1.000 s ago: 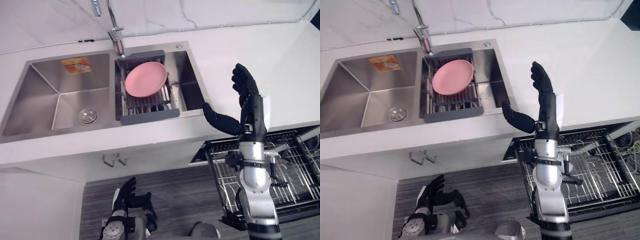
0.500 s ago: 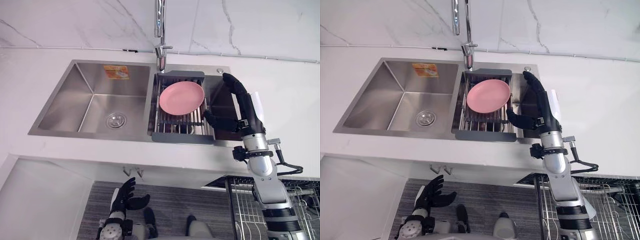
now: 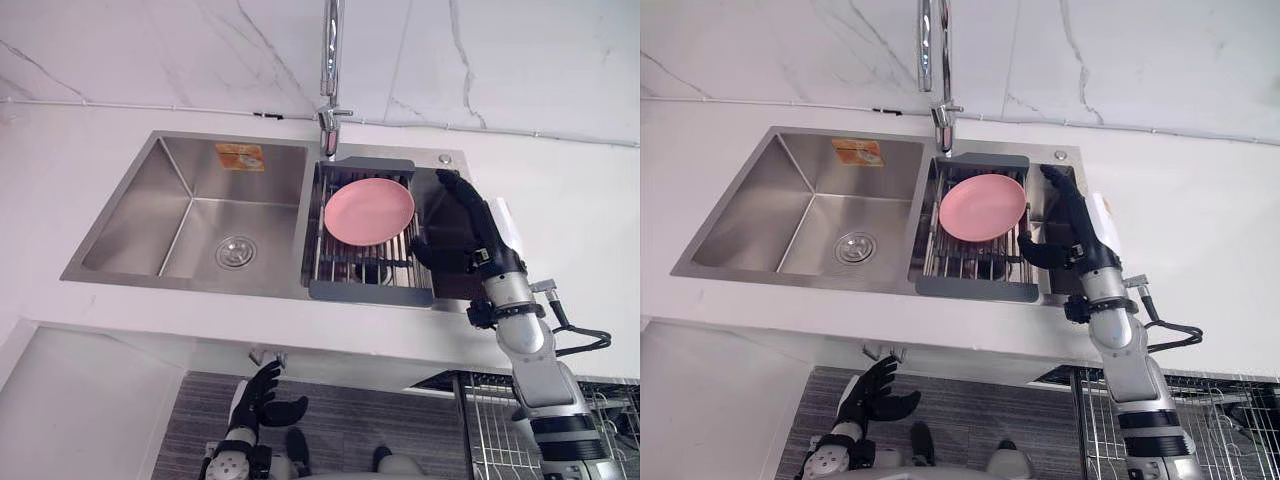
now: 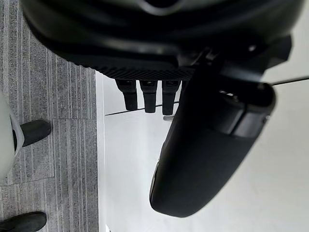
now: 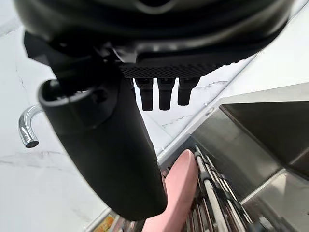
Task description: Walk over to the sink, pick up the cup, carry it to the dishwasher, place the cup inside the dishwasher, then close the dishwasher door
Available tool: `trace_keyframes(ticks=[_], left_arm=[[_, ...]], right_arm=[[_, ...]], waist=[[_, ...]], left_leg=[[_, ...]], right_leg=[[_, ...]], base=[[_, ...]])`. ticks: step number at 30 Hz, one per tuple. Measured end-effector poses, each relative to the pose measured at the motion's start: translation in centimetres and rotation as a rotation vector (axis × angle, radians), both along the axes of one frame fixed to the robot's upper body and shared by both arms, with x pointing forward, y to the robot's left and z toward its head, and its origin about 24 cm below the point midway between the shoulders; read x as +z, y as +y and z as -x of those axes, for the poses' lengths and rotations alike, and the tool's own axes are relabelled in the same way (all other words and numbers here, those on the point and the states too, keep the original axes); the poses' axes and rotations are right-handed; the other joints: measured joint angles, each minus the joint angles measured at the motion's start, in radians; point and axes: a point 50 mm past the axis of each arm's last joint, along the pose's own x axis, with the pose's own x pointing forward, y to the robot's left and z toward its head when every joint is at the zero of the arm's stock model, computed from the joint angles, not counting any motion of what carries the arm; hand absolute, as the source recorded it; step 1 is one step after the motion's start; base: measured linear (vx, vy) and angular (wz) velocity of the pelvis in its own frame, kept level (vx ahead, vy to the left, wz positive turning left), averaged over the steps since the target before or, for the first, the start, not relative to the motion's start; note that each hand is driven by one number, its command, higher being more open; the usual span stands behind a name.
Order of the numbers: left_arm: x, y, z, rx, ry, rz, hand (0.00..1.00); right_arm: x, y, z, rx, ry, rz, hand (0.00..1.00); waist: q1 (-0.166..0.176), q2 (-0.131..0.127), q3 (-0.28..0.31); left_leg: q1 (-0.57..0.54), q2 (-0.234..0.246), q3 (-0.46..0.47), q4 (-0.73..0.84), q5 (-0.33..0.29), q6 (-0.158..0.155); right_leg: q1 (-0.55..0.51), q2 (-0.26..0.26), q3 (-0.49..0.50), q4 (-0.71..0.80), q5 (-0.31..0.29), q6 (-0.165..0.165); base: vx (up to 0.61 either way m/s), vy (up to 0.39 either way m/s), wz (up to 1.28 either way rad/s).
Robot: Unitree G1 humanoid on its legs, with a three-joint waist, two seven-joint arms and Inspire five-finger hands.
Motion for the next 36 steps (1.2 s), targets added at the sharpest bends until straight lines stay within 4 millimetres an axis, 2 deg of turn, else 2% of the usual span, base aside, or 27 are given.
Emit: trace_keyframes(ticks=[6, 9, 15, 20, 26, 29, 32, 35, 36], left_arm=[[-0.2, 0.0, 0.4, -0.008, 0.015, -0.003, 0.9], [-0.6, -0.2, 1.2, -0.011, 0.042, 0.0, 0.9], [-0.7, -0.1, 1.6, -0.017, 0.055, -0.007, 0.9], [-0.7, 0.0, 1.4, -0.024, 0.05, -0.012, 0.9], [-0.6, 0.0, 1.3, -0.031, 0.045, -0.012, 0.9], [-0.6, 0.0, 1.5, -0.036, 0.049, -0.014, 0.9], [-0.5, -0.4, 1.2, -0.043, 0.034, -0.007, 0.9], [-0.3, -0.9, 0.4, -0.044, 0.01, 0.006, 0.9], [-0.1, -1.1, 0.1, -0.042, 0.001, 0.011, 0.9]], right_arm=[[-1.8, -0.7, -0.2, -0.017, 0.102, 0.082, 0.9], [-1.9, -0.6, -0.2, -0.018, 0.107, 0.108, 0.9], [-1.8, -0.4, -0.3, -0.015, 0.101, 0.138, 0.9], [-1.1, 0.2, -1.9, 0.004, 0.077, 0.18, 0.9], [-2.3, 0.3, -3.6, 0.008, 0.164, 0.254, 0.9], [-2.4, 1.3, -4.1, 0.05, 0.174, 0.279, 0.9], [-2.2, 1.5, -4.9, 0.053, 0.181, 0.299, 0.9], [-1.5, 1.0, -5.9, 0.026, 0.175, 0.334, 0.9], [-0.9, 1.0, -6.6, 0.012, 0.169, 0.36, 0.3]], waist=[[0.008, 0.023, -0.014], [0.007, 0.029, -0.017], [0.016, 0.03, -0.018], [0.016, 0.028, -0.02], [0.038, 0.027, -0.019], [0.015, 0.022, -0.016], [0.014, 0.024, -0.011], [0.017, 0.037, 0.004], [0.02, 0.043, 0.014]], left_leg=[[0.003, 0.001, -0.035, -0.072, 0.049, -0.019], [0.0, 0.006, -0.046, -0.075, 0.054, -0.027], [-0.021, 0.007, -0.049, -0.075, 0.053, -0.026], [-0.023, 0.004, -0.049, -0.075, 0.054, -0.026], [-0.031, 0.004, -0.075, -0.07, 0.069, -0.008], [-0.026, 0.002, -0.077, -0.07, 0.08, -0.01], [-0.028, 0.004, -0.079, -0.075, 0.08, -0.01], [-0.05, 0.012, -0.089, -0.075, 0.075, -0.017], [-0.063, 0.017, -0.09, -0.075, 0.079, -0.023]], right_leg=[[-0.018, 0.013, -0.025, 0.006, -0.017, 0.002], [-0.019, 0.018, -0.033, 0.007, -0.03, -0.01], [-0.035, 0.021, -0.035, 0.005, -0.031, -0.01], [-0.035, 0.018, -0.038, -0.002, -0.027, -0.015], [-0.025, 0.02, -0.065, -0.01, -0.02, -0.003], [-0.018, 0.019, -0.067, -0.01, -0.019, -0.002], [-0.024, 0.019, -0.066, -0.01, -0.019, -0.002], [-0.042, 0.026, -0.076, -0.007, -0.01, -0.012], [-0.055, 0.031, -0.076, -0.007, -0.004, -0.023]], base=[[-0.11, -0.031, 0.12], [-0.12, -0.025, 0.13], [-0.02, -0.002, 0.02], [0.06, -0.003, -0.01], [0.1, -0.026, 0.1], [0.05, -0.019, 0.0], [-0.04, 0.004, -0.04], [-0.14, 0.026, 0.09], [-0.12, 0.026, 0.05]])
